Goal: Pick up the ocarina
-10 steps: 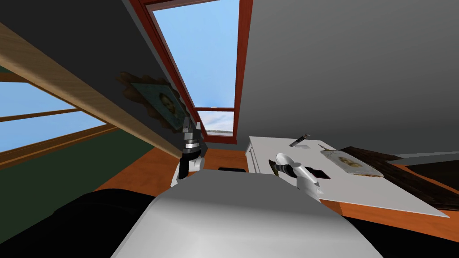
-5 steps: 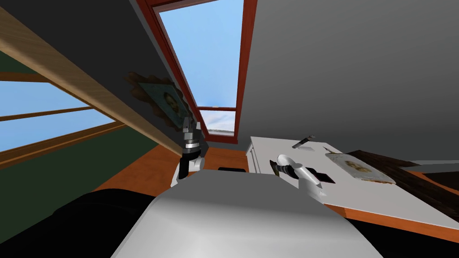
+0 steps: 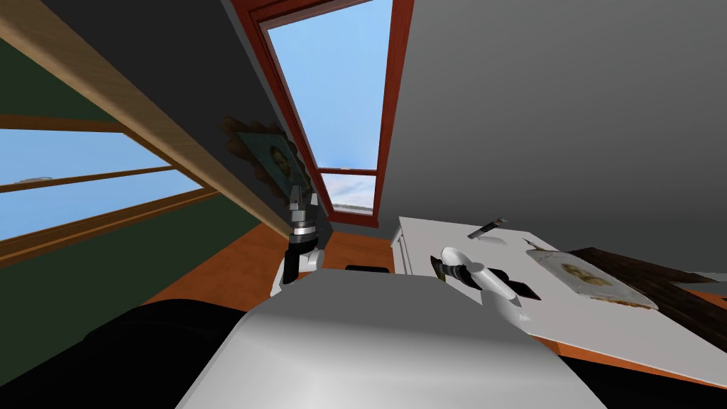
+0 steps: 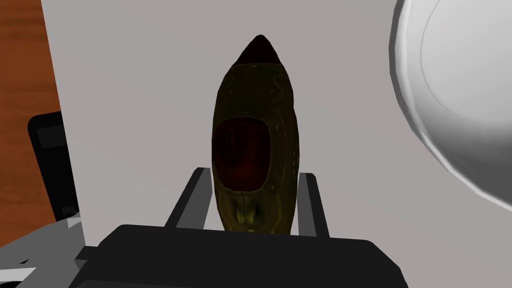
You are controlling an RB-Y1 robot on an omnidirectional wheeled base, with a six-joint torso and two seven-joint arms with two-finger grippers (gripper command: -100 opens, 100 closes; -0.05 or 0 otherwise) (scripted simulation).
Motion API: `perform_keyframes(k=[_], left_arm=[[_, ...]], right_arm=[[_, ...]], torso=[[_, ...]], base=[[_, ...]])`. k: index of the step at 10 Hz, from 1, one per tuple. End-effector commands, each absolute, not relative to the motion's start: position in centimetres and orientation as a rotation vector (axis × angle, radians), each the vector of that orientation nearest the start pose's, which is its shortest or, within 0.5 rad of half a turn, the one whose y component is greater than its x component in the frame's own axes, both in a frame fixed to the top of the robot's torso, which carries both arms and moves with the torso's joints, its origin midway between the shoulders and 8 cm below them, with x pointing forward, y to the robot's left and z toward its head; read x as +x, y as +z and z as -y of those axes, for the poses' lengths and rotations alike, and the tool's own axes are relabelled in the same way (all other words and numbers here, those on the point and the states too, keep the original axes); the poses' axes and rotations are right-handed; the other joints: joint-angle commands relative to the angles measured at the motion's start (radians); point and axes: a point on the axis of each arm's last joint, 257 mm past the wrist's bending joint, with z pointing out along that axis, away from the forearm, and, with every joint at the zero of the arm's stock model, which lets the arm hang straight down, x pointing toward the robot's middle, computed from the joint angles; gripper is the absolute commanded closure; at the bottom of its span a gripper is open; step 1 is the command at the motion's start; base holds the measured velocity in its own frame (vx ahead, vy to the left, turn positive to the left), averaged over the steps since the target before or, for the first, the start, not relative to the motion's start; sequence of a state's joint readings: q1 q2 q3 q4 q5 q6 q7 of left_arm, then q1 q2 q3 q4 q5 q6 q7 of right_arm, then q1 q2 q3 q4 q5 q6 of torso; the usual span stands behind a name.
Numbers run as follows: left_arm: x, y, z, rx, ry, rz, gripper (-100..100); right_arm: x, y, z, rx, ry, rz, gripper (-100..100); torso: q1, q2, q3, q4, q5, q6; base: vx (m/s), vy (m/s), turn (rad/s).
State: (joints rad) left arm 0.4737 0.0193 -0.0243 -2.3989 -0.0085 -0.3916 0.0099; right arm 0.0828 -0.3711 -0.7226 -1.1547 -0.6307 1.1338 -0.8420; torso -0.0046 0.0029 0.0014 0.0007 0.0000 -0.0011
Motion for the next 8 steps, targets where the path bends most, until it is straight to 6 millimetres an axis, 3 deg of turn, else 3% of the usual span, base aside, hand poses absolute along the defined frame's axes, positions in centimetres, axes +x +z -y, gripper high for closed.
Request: perform_keyframes(k=[1, 7, 8], left_arm=[[33.9, 6.5, -26.3, -0.618, -1.348, -0.606, 0], [33.9, 6.5, -26.3, -0.618, -1.348, -0.606, 0], [33.9, 6.4, -26.3, -0.618, -1.348, -0.606, 0]], right_arm=[[24.5, -49.2, 52.8, -3.034, -0.551, -0.341, 100], [23.1, -48.7, 52.0, -3.019, -0.546, -0.396, 100], [23.1, -48.7, 51.9, -3.015, -0.546, -0.402, 0]], torso=[[0.000, 0.000, 0.000, 0.000, 0.000, 0.000], [0.001, 0.001, 0.001, 0.001, 0.000, 0.000], [0.001, 0.000, 0.000, 0.001, 0.000, 0.000]], base=[[-0.028, -0.022, 0.044], [-0.028, -0.019, 0.094], [0.000, 0.000, 0.000]])
